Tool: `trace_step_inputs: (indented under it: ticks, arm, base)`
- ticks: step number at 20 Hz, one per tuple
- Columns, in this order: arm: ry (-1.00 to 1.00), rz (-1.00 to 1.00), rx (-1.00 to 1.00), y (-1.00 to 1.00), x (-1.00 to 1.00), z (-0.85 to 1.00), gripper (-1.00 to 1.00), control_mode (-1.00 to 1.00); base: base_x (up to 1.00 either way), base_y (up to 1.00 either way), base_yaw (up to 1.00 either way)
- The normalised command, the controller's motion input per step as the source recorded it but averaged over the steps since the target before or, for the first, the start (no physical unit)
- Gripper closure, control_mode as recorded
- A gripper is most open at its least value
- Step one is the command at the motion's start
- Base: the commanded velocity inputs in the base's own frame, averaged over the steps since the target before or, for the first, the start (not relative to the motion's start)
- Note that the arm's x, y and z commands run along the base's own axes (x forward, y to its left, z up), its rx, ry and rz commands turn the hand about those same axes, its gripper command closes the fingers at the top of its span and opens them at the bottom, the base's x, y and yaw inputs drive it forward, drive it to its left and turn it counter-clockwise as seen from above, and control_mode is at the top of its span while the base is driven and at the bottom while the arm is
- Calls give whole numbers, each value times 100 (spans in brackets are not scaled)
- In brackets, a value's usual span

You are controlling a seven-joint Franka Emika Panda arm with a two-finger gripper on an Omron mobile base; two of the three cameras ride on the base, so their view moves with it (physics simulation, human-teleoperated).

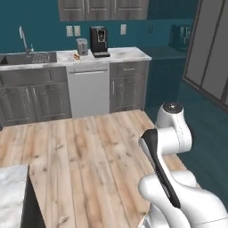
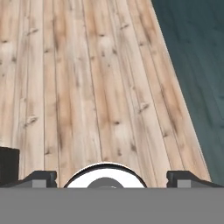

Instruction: Place the cold items (avocado and eggplant) from the fridge in one tupperware on the dining counter. Place the warm items (kebab skewer and hot dog) in the stove area in another tupperware.

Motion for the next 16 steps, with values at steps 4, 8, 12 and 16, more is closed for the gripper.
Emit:
trace_step_inputs:
  ticks: [4,8,12,16]
  arm:
    - [0,0,0,0,0,0,-100,100]
    - [0,0,0,0,0,0,-100,100]
    - [0,0,0,0,0,0,-100,100]
    - [0,0,0,0,0,0,-100,100]
  base:
    - [100,-3,16]
    - [100,-12,39]
    - [100,-31,41]
    - [100,-32,15]
